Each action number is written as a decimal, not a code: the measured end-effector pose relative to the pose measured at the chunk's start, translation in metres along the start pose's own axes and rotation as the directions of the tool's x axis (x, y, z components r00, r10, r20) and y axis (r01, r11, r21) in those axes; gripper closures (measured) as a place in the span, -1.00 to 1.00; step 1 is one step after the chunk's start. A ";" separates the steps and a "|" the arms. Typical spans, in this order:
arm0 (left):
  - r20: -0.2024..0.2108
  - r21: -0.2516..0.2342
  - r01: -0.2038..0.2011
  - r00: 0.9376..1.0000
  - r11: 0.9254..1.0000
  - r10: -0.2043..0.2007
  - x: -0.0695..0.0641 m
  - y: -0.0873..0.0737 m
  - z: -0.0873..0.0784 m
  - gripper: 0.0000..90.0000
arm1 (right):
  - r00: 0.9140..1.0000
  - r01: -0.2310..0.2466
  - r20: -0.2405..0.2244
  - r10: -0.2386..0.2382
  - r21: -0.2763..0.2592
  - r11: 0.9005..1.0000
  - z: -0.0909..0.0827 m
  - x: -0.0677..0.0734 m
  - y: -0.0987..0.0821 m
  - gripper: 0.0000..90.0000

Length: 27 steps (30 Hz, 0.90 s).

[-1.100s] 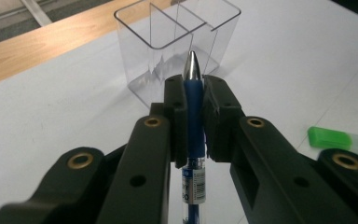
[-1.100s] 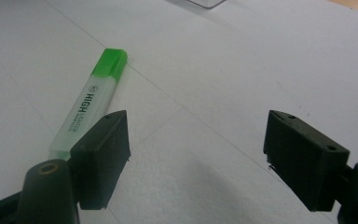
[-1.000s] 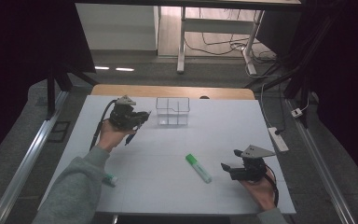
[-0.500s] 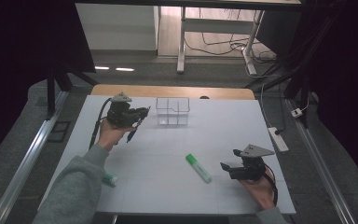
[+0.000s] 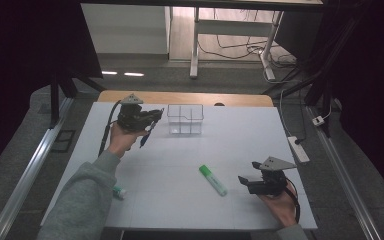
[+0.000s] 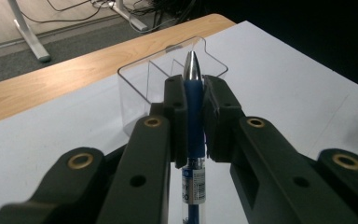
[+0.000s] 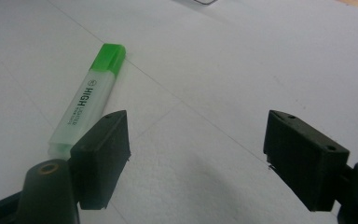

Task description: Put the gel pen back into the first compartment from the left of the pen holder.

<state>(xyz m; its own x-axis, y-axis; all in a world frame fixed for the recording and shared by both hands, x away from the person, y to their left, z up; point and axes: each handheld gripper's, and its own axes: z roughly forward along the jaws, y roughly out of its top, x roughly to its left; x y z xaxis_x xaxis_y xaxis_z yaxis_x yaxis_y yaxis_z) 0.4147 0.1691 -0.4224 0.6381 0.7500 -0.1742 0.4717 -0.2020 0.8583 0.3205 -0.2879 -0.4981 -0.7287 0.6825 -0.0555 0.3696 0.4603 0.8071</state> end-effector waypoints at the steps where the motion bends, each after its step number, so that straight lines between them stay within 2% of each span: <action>1: 0.001 -0.002 -0.002 1.000 1.000 0.002 -0.001 0.001 0.001 0.77 | 1.000 -0.004 0.003 0.004 -0.002 1.000 -0.001 0.000 0.000 -0.51; 7: 0.000 -0.010 -0.015 1.000 1.000 0.015 -0.003 0.011 0.004 0.77 | 1.000 -0.006 0.017 0.006 0.005 1.000 -0.003 -0.001 -0.002 -0.51; 21: -0.013 -0.026 0.000 1.000 1.000 -0.001 0.000 0.025 0.007 0.77 | 1.000 -0.005 0.012 0.004 0.006 1.000 -0.003 -0.002 -0.002 -0.51; 27: -0.016 -0.022 -0.009 1.000 1.000 0.008 -0.001 0.033 0.010 0.77 | 1.000 -0.005 0.013 0.005 0.010 1.000 -0.002 -0.002 -0.003 -0.51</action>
<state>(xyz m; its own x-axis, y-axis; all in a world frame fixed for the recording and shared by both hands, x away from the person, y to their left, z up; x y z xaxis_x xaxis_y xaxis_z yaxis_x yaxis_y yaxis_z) 0.4355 0.1556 -0.3987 0.6321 0.7584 -0.1590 0.4523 -0.1945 0.8704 0.3198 -0.2920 -0.4988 -0.7193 0.6921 -0.0595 0.3790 0.4627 0.8014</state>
